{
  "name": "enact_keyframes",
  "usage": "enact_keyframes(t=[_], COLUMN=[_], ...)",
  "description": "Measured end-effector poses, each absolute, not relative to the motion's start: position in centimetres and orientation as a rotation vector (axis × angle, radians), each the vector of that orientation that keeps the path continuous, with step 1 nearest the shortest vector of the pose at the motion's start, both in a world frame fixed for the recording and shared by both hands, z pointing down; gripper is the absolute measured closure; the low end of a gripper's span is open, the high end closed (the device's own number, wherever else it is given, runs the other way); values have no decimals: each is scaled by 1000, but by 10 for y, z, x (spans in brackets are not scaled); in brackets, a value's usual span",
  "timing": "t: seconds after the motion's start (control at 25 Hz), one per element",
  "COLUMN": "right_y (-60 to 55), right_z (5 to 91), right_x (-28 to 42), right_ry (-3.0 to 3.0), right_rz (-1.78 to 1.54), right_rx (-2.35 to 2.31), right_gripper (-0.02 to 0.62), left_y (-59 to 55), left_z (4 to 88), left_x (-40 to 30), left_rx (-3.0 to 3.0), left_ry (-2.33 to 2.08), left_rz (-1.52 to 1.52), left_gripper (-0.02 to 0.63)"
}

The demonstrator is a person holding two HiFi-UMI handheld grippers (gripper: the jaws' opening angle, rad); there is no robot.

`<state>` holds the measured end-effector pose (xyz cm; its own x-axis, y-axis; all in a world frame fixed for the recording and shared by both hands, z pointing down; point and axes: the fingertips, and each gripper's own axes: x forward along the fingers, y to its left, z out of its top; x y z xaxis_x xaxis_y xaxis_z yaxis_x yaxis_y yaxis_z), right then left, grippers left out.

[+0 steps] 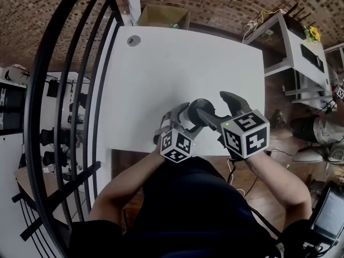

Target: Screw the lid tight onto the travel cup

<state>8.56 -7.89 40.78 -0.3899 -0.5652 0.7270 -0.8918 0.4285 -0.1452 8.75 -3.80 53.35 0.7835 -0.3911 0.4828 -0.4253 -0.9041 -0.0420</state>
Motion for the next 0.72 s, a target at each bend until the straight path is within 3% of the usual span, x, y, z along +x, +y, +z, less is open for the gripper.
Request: enact_keyframes(t=[0.24, 0.4, 0.48, 0.6, 0.64, 0.72], right_y=[-81, -51, -39, -27, -24, -21], right_z=[360, 344, 350, 351, 347, 337], right_x=[160, 190, 189, 178, 175, 169], right_ry=[-2306, -2375, -2401, -2464, -2484, -2520], right_rz=[782, 671, 722, 755, 728, 640], right_rx=[1702, 1914, 1909, 1868, 1862, 1861], right_gripper=[425, 565, 577, 583, 583, 583], left_y=[-35, -42, -49, -50, -46, -39], left_z=[516, 459, 416, 362, 350, 331], left_x=[52, 19, 8, 6, 8, 16], left_rx=[2749, 2583, 2560, 2576, 2588, 2625], left_ry=[-650, -780, -870, -968, -985, -1002], left_rz=[696, 414, 254, 103, 87, 85], left_gripper=[212, 228, 312, 552, 590, 599])
